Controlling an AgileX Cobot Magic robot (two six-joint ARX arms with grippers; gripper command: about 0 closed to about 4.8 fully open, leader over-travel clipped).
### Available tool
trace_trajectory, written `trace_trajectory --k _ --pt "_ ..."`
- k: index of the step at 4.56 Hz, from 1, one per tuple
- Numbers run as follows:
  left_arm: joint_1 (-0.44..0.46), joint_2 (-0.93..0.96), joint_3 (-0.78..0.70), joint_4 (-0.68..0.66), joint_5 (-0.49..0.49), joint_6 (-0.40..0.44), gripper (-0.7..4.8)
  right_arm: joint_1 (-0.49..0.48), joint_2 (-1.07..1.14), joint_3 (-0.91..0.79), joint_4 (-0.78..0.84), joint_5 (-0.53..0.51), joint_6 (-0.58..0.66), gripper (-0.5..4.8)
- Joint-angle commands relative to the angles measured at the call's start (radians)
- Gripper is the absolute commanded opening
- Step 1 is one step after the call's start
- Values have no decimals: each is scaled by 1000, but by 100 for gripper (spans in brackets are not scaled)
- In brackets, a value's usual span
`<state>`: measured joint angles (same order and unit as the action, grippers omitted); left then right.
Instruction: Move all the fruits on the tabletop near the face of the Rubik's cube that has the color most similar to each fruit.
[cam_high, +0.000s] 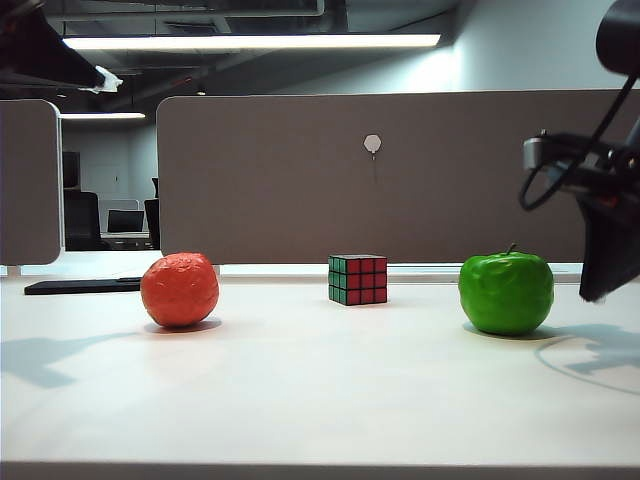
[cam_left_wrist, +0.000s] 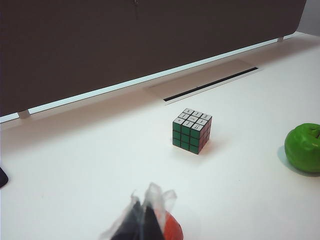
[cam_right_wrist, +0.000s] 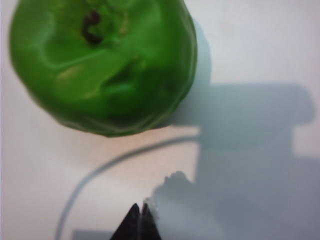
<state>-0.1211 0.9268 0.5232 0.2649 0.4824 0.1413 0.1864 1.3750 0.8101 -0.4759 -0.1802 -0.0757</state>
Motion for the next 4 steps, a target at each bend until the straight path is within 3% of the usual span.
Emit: trace_trajectory --k 1,4 --pt "-1 0 4 -25 1 0 -6 1 151 9 343 2 0 -1" --pt "-1 0 4 -25 1 0 -6 1 154 9 437 68 0 -1"
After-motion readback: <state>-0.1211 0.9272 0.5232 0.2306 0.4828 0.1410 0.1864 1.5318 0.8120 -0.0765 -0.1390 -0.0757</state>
